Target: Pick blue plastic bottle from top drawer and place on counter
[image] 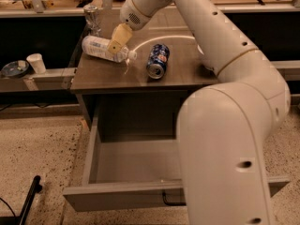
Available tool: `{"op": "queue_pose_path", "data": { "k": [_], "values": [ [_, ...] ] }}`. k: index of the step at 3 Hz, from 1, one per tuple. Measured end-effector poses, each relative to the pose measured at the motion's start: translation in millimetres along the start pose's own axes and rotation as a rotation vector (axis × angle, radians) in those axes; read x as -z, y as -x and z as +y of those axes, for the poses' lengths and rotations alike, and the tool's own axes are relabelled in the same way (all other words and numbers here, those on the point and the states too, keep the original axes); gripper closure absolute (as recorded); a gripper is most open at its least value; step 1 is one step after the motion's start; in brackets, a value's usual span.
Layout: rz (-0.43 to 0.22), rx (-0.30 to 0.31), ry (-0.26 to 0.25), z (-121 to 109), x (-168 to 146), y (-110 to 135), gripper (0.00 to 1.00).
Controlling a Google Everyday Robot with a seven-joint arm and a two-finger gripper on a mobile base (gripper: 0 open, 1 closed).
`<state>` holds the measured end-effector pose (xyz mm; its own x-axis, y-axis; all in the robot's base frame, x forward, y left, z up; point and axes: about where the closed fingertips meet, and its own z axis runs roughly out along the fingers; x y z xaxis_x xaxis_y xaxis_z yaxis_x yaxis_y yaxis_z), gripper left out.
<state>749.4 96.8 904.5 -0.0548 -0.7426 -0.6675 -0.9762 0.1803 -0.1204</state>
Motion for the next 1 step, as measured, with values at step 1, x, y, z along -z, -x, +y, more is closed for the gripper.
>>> {"op": "queue_pose_path", "data": {
  "k": [1],
  "values": [
    [-0.046,0.09,0.022,7.1,-2.4,8.1,0.0]
  ]
}}
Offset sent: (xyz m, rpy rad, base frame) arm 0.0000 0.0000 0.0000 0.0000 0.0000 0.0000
